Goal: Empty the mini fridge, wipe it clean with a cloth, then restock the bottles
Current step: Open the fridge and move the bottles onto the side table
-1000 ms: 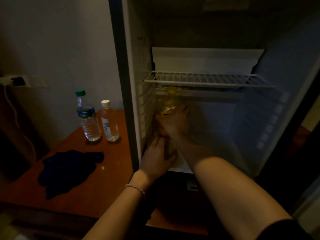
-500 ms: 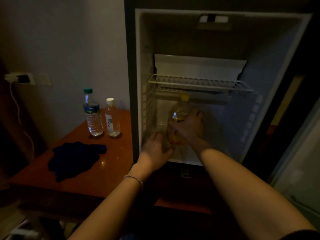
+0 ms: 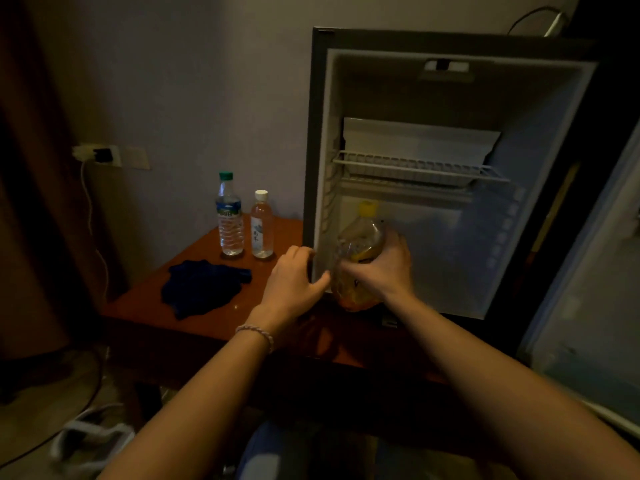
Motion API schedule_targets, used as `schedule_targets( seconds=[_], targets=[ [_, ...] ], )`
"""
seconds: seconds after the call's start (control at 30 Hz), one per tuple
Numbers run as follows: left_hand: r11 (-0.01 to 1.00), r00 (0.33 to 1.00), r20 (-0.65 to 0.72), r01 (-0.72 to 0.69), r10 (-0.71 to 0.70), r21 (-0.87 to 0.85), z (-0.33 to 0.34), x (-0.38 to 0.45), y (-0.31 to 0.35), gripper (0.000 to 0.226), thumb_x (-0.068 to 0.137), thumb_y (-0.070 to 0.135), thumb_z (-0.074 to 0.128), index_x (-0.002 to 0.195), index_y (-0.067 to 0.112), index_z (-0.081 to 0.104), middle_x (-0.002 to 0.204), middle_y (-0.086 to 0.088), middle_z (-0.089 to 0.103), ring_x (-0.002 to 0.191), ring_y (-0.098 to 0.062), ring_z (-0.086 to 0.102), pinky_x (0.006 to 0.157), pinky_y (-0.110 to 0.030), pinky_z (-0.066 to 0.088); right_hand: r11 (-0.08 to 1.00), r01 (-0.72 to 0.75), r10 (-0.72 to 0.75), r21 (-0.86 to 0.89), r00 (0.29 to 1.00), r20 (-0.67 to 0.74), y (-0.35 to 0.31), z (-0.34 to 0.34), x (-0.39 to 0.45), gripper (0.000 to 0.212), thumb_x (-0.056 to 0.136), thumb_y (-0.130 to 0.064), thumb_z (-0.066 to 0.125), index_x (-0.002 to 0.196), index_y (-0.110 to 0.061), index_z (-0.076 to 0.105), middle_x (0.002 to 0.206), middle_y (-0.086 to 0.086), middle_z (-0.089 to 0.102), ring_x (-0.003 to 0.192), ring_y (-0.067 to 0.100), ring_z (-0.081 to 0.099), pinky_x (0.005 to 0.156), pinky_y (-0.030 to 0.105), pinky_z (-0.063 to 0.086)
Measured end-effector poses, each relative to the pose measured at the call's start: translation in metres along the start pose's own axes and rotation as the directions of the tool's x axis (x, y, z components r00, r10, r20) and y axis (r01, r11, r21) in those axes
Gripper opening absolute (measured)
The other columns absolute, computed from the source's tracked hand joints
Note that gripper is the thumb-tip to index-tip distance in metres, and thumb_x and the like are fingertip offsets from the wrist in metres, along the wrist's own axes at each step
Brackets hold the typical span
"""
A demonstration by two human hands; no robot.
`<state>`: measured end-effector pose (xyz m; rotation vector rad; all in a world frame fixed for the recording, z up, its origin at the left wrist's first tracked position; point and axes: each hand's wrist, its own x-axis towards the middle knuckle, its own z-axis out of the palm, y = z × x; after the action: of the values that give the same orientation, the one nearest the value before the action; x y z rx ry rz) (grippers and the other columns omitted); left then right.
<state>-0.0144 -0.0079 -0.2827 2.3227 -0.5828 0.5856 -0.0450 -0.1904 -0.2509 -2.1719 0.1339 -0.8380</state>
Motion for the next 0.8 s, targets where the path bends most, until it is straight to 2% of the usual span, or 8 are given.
schedule_targets(
  seconds=[0.13, 0.3, 0.43, 0.5, 0.67, 0.8],
  targets=[
    [0.999, 0.997, -0.066, 0.040, -0.039, 0.018, -0.028, -0.006, -0.018, 0.049, 0.091, 0.042, 0.066, 0.131, 0.015, 0.054, 0.121, 0.001, 0.056, 0.111, -0.013, 0.054, 0.094, -0.033, 0.052, 0.999, 0.046, -0.047, 0.027, 0.997, 0.067, -0.027, 0.024, -0.025, 0.095, 0.057, -0.054, 0.090, 0.134, -0.018, 0.047, 0.126, 0.001, 0.054, 0.117, 0.017, 0.053, 0.082, 0.022, 0.041],
    [0.991, 0.986, -0.133, 0.112, -0.103, 0.066, -0.062, -0.021, -0.051, 0.039, 0.092, 0.036, 0.065, 0.125, 0.014, 0.058, 0.118, 0.000, 0.058, 0.107, -0.016, 0.057, 0.089, -0.031, 0.052, 0.993, 0.096, -0.102, 0.073, 0.991, 0.084, -0.055, 0.065, -0.040, 0.098, 0.054, -0.064, 0.087, 0.133, -0.021, 0.047, 0.125, -0.001, 0.056, 0.116, 0.013, 0.051, 0.085, 0.023, 0.042],
    [0.975, 0.974, -0.151, 0.189, -0.171, 0.114, -0.091, -0.029, -0.083, 0.040, 0.092, 0.038, 0.065, 0.123, 0.015, 0.059, 0.118, -0.002, 0.058, 0.108, -0.018, 0.057, 0.089, -0.032, 0.051, 0.987, 0.121, -0.131, 0.106, 0.986, 0.099, -0.081, 0.096, -0.038, 0.100, 0.056, -0.058, 0.088, 0.137, -0.017, 0.045, 0.124, 0.000, 0.051, 0.109, 0.007, 0.047, 0.086, 0.024, 0.042],
    [0.964, 0.969, -0.142, 0.221, -0.200, 0.150, -0.104, -0.027, -0.098, 0.040, 0.092, 0.039, 0.064, 0.123, 0.014, 0.058, 0.119, -0.002, 0.057, 0.108, -0.019, 0.057, 0.089, -0.033, 0.051, 0.990, 0.101, -0.111, 0.102, 0.989, 0.101, -0.090, 0.115, -0.036, 0.098, 0.057, -0.057, 0.088, 0.136, -0.018, 0.044, 0.122, 0.000, 0.050, 0.106, 0.009, 0.049, 0.084, 0.026, 0.046],
    [0.938, 0.965, -0.111, 0.258, -0.238, 0.230, -0.124, -0.012, -0.129, 0.037, 0.091, 0.042, 0.063, 0.115, 0.015, 0.058, 0.114, -0.004, 0.057, 0.103, -0.023, 0.058, 0.087, -0.040, 0.053, 0.999, -0.019, 0.014, 0.047, 0.995, 0.099, -0.101, 0.165, -0.020, 0.115, 0.053, -0.067, 0.082, 0.144, -0.017, 0.033, 0.133, 0.005, 0.045, 0.122, 0.025, 0.052, 0.094, 0.042, 0.052],
    [0.928, 0.966, -0.089, 0.260, -0.245, 0.266, -0.124, 0.003, -0.152, 0.038, 0.091, 0.043, 0.062, 0.117, 0.016, 0.057, 0.117, -0.003, 0.056, 0.106, -0.022, 0.057, 0.087, -0.038, 0.053, 0.991, -0.119, 0.115, 0.058, 0.991, 0.072, -0.102, 0.196, 0.003, 0.115, 0.063, -0.050, 0.087, 0.151, -0.013, 0.023, 0.143, 0.010, 0.035, 0.130, 0.031, 0.044, 0.102, 0.045, 0.047]
  ],
)
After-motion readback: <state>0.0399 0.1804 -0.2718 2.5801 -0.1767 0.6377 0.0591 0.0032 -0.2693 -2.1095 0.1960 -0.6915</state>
